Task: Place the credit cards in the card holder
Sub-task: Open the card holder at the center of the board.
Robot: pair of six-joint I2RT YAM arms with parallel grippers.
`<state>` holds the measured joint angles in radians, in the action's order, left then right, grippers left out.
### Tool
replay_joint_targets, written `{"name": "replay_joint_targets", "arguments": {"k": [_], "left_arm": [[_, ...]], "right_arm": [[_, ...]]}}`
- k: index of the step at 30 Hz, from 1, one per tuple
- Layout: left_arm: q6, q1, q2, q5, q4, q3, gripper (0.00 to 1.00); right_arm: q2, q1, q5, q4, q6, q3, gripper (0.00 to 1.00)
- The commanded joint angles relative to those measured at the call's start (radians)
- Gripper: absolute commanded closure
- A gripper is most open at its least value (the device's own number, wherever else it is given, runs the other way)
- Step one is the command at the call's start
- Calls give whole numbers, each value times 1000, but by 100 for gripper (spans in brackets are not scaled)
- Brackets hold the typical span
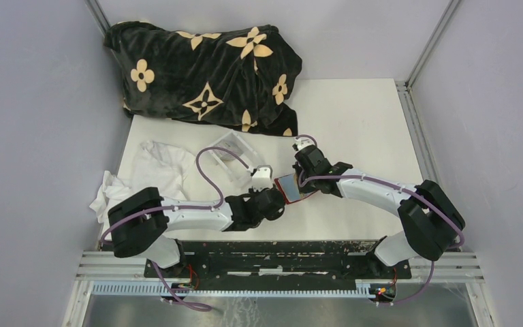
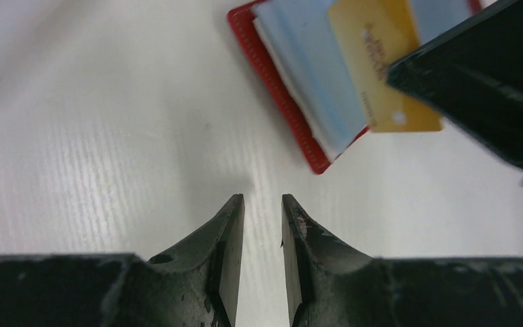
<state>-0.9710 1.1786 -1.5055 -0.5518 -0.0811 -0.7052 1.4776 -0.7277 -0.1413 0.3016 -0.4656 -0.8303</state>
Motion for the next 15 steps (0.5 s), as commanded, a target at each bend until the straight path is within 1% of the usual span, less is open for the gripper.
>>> {"name": "replay_joint_targets", "arguments": {"k": [1, 9, 12, 15], "left_arm": [[73, 5, -5, -74, 28, -112, 65], [132, 1, -98, -107, 74, -209, 65], [134, -5, -144, -111, 79, -233, 67], [127, -18, -175, -112, 120, -224, 70]], "right_arm": [[4, -9, -14, 17, -5, -42, 99], [-3, -9, -1, 19, -19, -43, 99], [-10, -9, 8, 15, -29, -42, 99], [-15, -9, 20, 9, -39, -39, 99]]}}
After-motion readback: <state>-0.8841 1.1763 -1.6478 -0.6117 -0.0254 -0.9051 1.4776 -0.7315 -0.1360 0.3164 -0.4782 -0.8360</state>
